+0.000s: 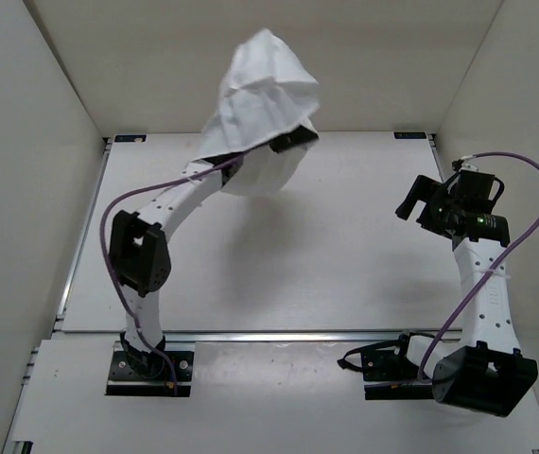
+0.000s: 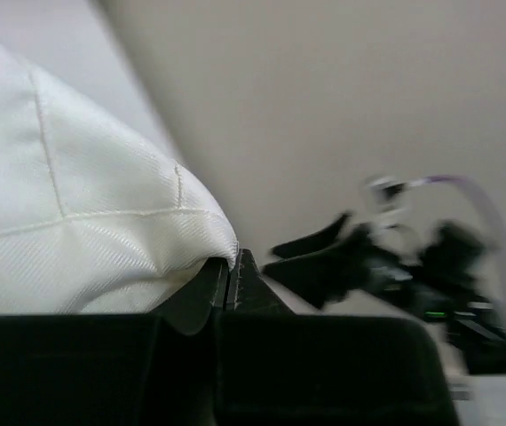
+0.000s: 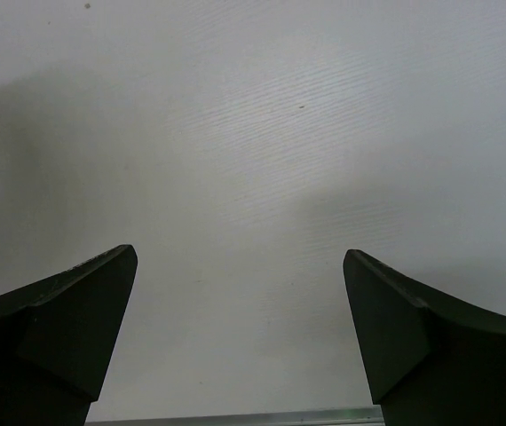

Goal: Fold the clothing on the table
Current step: Move the skirt to the center of the board

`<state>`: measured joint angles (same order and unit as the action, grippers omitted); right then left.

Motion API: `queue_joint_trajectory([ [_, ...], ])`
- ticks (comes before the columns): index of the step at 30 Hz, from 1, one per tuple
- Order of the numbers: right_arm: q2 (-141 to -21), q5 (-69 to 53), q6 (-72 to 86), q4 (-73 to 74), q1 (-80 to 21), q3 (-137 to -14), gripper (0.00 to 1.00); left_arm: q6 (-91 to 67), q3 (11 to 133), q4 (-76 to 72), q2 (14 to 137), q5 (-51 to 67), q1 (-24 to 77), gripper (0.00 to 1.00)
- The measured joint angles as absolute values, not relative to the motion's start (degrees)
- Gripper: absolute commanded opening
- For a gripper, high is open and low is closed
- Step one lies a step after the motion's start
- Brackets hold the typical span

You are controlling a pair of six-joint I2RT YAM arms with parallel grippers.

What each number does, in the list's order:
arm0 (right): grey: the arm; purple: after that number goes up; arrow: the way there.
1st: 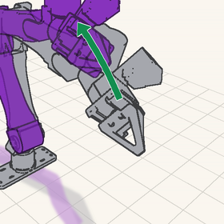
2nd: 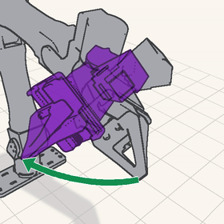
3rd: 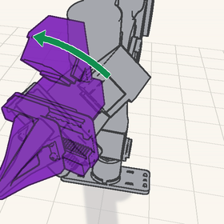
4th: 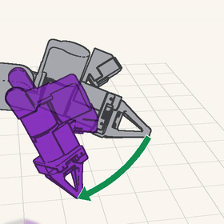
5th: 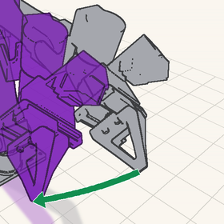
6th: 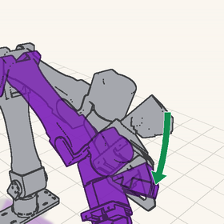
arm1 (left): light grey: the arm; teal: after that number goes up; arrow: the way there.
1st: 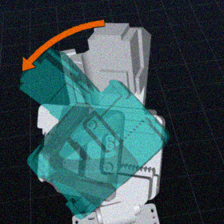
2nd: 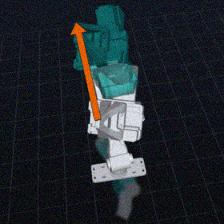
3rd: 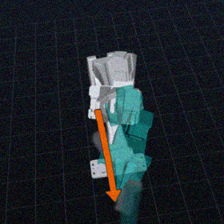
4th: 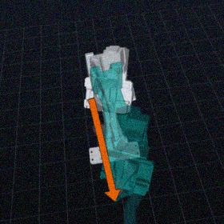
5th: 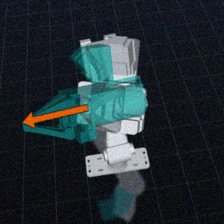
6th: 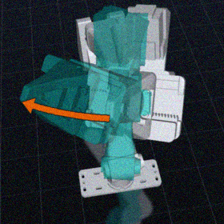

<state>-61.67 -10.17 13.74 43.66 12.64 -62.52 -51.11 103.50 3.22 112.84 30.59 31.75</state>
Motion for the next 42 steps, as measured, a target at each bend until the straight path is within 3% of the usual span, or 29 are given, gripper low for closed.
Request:
queue_joint_trajectory([
  [4,-61.7,-10.3,13.7,43.2,12.5,-62.7,1.0,-71.8,92.2,-20.6,102.8,33.4,19.8,0.0],
  [9,-61.1,-10.9,13.7,43.3,12.4,-62.6,1.0,-79.4,77.6,-22.7,92.4,25.3,8.1,0.0],
  [17,-60.9,-11.0,13.7,43.3,11.6,-62.6,0.99,-75.3,72.5,-13.8,99.1,23.5,26.5,0.0],
  [20,-60.3,-11.1,13.7,43.4,11.6,-62.6,0.99,-68.8,81.1,-3.7,103.6,25.5,28.7,0.0],
  [25,-59.1,-11.1,13.7,43.4,11.6,-62.6,0.99,-57.2,112.4,8.1,113.1,29.3,28.5,0.0],
  [29,-59.2,-11.3,13.7,43.3,11.6,-62.6,0.99,-52.9,116.9,9.0,108.3,31.0,27.3,0.0],
  [31,-59.2,-11.4,13.7,43.2,11.6,-62.6,0.99,-51.7,111.1,8.4,102.0,30.4,25.4,0.0],
  [36,-59.7,-12.1,13.8,43.0,11.4,-62.6,1.0,-51.7,80.0,4.1,80.8,24.7,14.0,0.0],
  [42,-60.7,-12.8,13.8,42.8,9.9,-62.6,0.99,-50.1,51.5,7.5,73.4,13.0,13.6,0.0],
])
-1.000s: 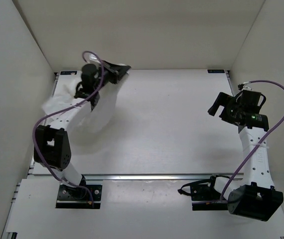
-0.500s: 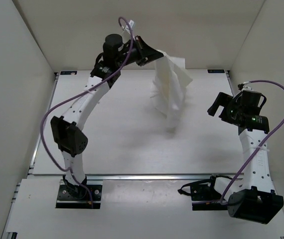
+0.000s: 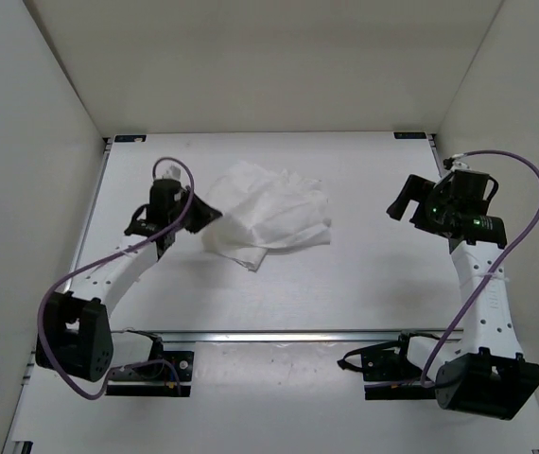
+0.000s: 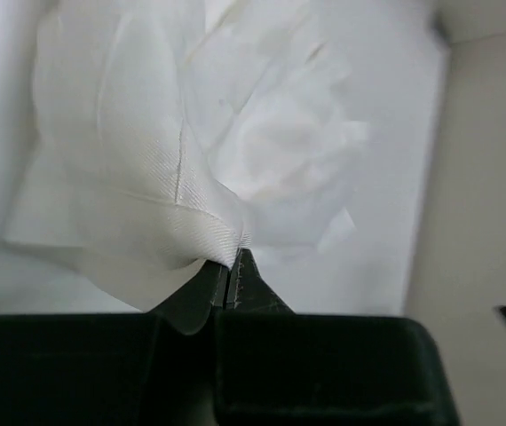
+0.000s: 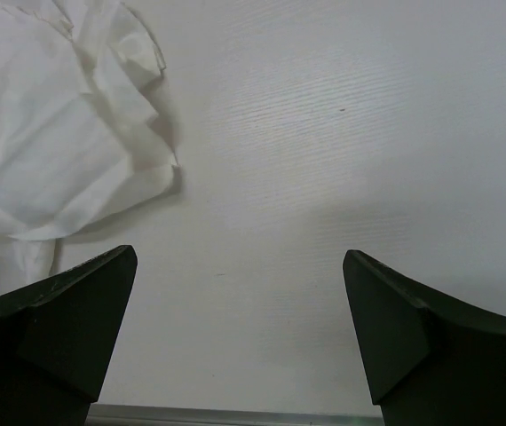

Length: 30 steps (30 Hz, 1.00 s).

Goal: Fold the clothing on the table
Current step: Move the skirt to the center of the board, then flatten the skirt out

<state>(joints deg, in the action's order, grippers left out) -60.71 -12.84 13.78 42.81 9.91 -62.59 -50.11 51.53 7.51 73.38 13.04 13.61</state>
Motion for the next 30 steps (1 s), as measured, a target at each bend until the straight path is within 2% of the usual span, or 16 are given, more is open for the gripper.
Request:
queue_joint_trajectory([
  [6,-62.1,-13.7,15.1,41.8,3.1,-61.7,0.97,-48.5,39.1,15.7,68.7,4.0,18.0,0.0],
  [12,-65.7,-17.1,18.6,38.1,-10.8,-58.7,0.94,-47.7,36.0,16.8,63.9,-2.5,16.6,0.0],
  [19,-76.9,-21.2,23.0,34.3,-23.3,-58.4,0.9,-47.5,35.6,18.0,62.8,-7.6,15.9,0.0],
  [25,-89.5,-23.6,24.4,34.2,-27.5,-64.7,0.88,-45.9,35.6,18.9,61.4,-11.3,13.8,0.0],
  [30,-99.7,-23.4,24.6,35.7,-30.8,-75.5,0.87,-44.4,35.6,18.0,61.9,-14.3,12.8,0.0],
])
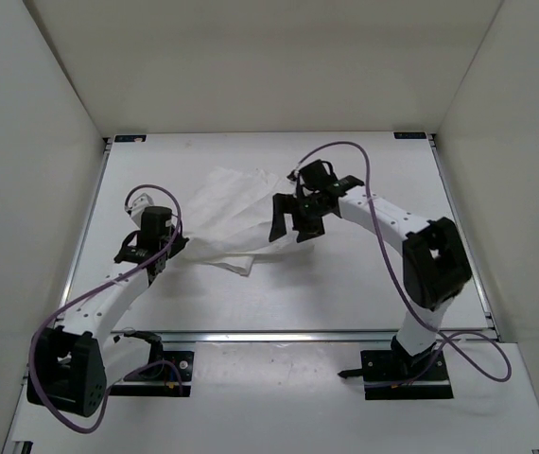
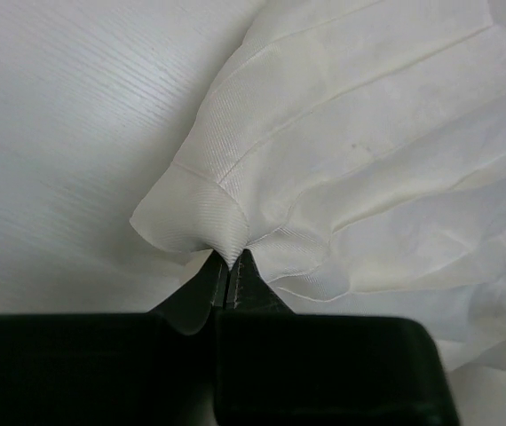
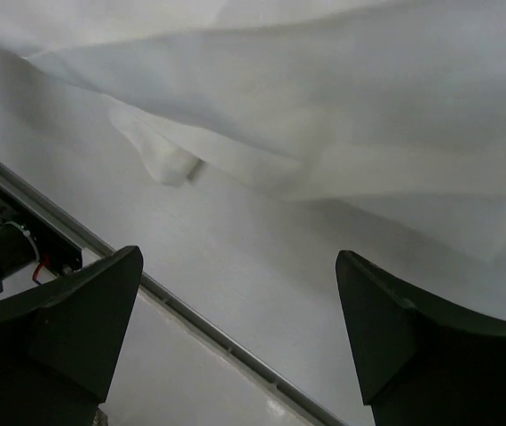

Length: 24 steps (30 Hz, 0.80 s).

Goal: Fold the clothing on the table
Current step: Flatten the skirt out

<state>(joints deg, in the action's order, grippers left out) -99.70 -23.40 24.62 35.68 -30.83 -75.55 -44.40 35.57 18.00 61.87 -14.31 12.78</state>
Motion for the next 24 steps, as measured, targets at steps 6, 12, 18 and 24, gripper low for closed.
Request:
queue_joint_trajectory([
  [6,-111.9,-22.3,22.1,39.6,-36.9,-91.2,0.82,-45.7,35.6,13.6,66.9,-14.4,10.6,0.0],
  [12,-115.1,-22.5,20.8,42.5,-36.7,-91.9,0.76,-48.4,35.5,10.8,69.3,-12.6,8.5,0.0],
  [18,-113.4,-19.3,19.5,43.3,-33.6,-88.0,0.93,-50.9,35.5,8.4,70.0,-9.4,6.7,0.0],
  [24,-113.1,-17.2,19.4,43.2,-30.8,-84.2,0.9,-52.8,35.5,7.2,71.6,-6.5,5.7,0.0],
])
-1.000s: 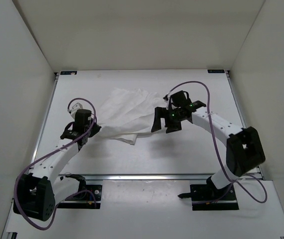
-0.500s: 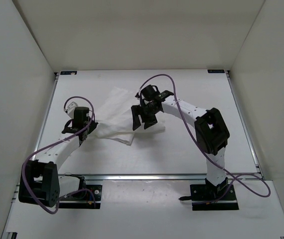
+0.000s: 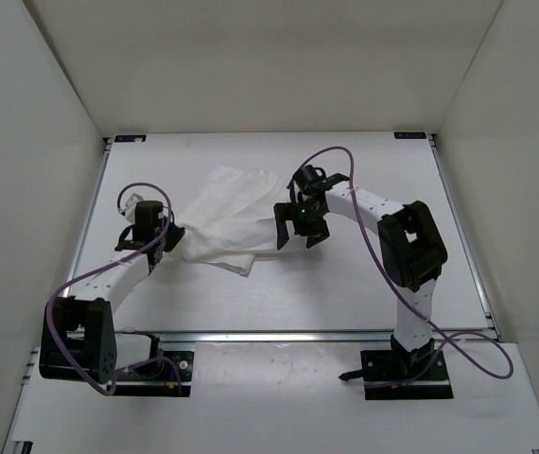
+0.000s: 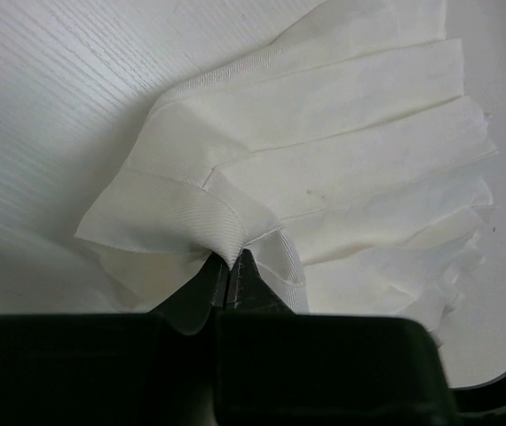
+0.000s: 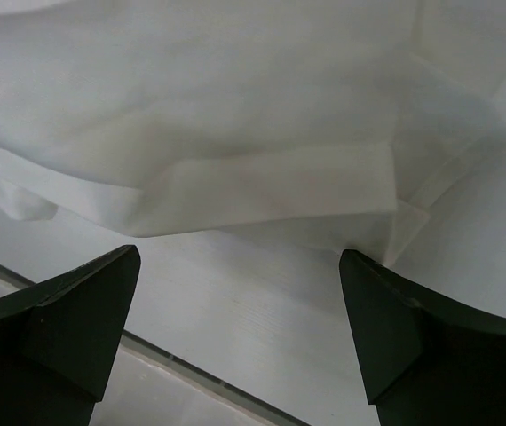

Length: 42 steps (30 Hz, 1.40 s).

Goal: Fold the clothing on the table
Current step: Flatten the skirt out

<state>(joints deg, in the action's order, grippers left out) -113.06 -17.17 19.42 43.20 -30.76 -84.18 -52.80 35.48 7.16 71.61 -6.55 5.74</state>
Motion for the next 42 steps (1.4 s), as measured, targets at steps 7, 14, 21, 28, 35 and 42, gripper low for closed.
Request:
queue_joint_trajectory([
  [7,-113.3,-16.5,19.2,40.6,-27.4,-83.6,0.75,-53.1,35.5,6.9,72.1,-5.0,5.7,0.0],
  [14,-116.0,-16.5,19.3,38.5,-25.5,-85.4,0.03,-53.3,35.3,6.4,73.0,-3.9,5.8,0.0],
  [21,-119.4,-17.4,19.2,38.3,-25.1,-87.4,0.0,-53.5,35.0,5.9,73.1,-3.4,5.8,0.0],
  [28,-127.1,-22.6,18.7,41.7,-22.0,-118.0,0.0,-54.4,34.0,5.5,73.1,-2.8,6.2,0.0],
  [35,-129.3,-29.0,17.4,31.6,-20.5,-143.0,0.91,-55.2,32.6,5.2,73.1,-1.7,8.3,0.0],
  [42,-120.2,-23.8,11.7,35.4,-23.0,-118.3,0.91,-56.7,31.3,4.2,73.1,-1.0,8.4,0.0],
])
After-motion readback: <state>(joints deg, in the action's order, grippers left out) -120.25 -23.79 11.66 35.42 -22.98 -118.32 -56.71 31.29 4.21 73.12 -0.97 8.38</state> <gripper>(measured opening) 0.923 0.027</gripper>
